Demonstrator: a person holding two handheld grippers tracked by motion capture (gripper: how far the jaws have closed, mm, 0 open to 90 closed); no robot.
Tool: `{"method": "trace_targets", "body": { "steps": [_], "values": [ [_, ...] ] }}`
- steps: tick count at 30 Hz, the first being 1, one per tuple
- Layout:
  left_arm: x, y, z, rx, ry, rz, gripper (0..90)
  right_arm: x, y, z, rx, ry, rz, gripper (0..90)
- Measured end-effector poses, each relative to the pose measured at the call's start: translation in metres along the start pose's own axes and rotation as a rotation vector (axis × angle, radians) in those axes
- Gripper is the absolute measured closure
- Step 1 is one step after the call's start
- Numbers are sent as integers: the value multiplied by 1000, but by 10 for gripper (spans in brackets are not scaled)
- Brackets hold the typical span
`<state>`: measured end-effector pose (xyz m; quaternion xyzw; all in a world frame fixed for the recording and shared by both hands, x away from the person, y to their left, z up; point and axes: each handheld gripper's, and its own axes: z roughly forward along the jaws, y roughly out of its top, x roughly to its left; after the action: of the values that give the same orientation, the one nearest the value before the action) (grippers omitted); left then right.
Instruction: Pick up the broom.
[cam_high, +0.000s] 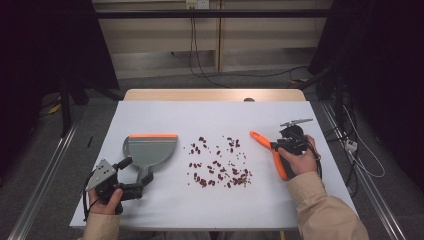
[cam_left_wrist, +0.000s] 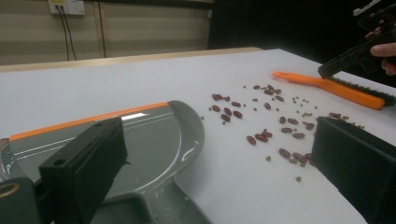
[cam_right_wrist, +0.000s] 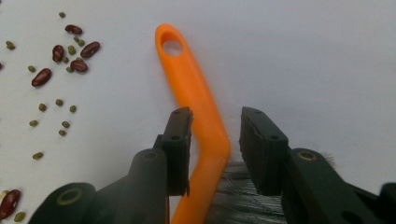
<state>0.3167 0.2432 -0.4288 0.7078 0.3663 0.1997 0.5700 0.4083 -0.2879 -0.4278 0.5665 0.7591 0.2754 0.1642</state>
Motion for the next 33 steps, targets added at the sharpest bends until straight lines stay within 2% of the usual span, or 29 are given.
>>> {"method": "trace_targets", "body": {
  "steps": [3, 10, 13, 14, 17, 20, 22, 25, 28, 30, 33],
  "values": [
    [0, 0, 0, 1, -2, -5, 33, -1, 2, 6, 47, -1, 15, 669],
    [0, -1, 1, 6, -5, -3, 32, 0, 6, 10, 106, -28, 18, 671],
    [1, -1, 2, 6, -4, -3, 32, 0, 5, 14, 131, -12, 30, 678],
    [1, -1, 2, 5, -3, -2, 32, 0, 5, 16, 138, -4, 27, 664],
    [1, -1, 1, 7, -1, -1, 32, 5, 6, 20, 163, -34, 11, 664],
    [1, 0, 1, 6, 4, 2, 32, 5, 8, 22, 178, -37, -3, 665],
    [1, 0, 1, 2, 7, 1, 32, 2, 11, 23, 200, -20, 36, 682],
    [1, 1, 2, 2, 5, 4, 32, 1, 14, 24, 226, -15, 37, 691],
    [0, 1, 3, 4, 2, 2, 32, 3, 16, 25, 234, -23, 17, 697],
    [-1, 1, 2, 2, 1, 0, 32, -1, 14, 23, 216, -4, 40, 699],
    [-1, 1, 2, 6, -2, 9, 32, 1, 14, 23, 215, -16, 28, 699]
  ]
}}
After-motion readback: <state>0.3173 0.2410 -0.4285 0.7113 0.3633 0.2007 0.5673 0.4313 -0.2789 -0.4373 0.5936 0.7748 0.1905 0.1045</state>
